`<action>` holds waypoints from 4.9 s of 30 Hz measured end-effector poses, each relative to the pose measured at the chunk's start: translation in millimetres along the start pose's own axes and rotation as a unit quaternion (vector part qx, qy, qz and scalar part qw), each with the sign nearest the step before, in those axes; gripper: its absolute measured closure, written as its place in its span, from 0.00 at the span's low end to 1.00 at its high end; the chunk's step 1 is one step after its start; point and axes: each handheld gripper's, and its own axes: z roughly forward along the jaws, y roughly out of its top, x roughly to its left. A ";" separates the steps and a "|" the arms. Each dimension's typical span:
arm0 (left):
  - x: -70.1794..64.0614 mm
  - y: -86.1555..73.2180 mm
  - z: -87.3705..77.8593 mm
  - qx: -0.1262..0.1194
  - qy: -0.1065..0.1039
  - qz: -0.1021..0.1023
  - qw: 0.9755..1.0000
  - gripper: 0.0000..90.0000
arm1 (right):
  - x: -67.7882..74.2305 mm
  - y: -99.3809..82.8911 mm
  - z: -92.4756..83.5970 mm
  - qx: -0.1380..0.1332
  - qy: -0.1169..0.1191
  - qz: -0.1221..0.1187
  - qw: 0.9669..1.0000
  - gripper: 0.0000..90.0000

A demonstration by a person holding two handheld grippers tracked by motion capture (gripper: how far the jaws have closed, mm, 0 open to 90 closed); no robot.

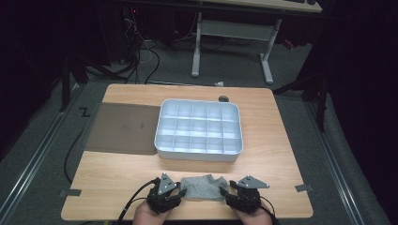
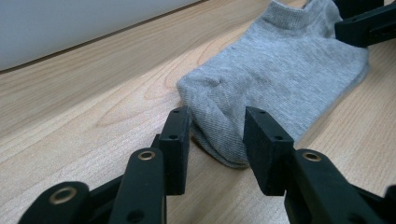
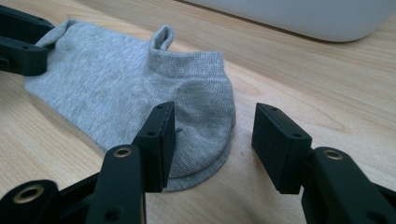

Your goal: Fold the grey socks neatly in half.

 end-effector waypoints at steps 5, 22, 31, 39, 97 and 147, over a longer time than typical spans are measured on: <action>0.0 0.0 0.3 0.000 -0.003 0.000 1.000 0.69 | 4.0 -3.2 -2.9 -0.001 -0.002 0.002 1.000 0.53; 0.1 0.1 0.8 -0.001 -0.013 0.001 1.000 0.71 | 6.9 -7.5 -4.5 -0.007 0.008 0.006 1.000 0.71; -0.3 -0.5 0.4 -0.002 -0.012 0.001 1.000 0.71 | 9.0 -8.2 -4.5 -0.007 0.009 0.002 1.000 0.82; -0.5 -0.5 0.3 -0.002 -0.012 0.002 1.000 0.68 | 9.0 -7.8 -6.1 -0.016 0.011 -0.001 1.000 0.91; -8.0 0.2 2.3 -0.001 -0.034 0.019 0.999 0.71 | 7.1 -20.5 -18.7 -0.015 -0.010 0.032 0.999 0.92; -24.3 12.9 19.1 -0.016 -0.066 0.016 0.998 0.80 | 24.9 26.9 -40.6 -0.044 -0.046 -0.056 0.996 0.92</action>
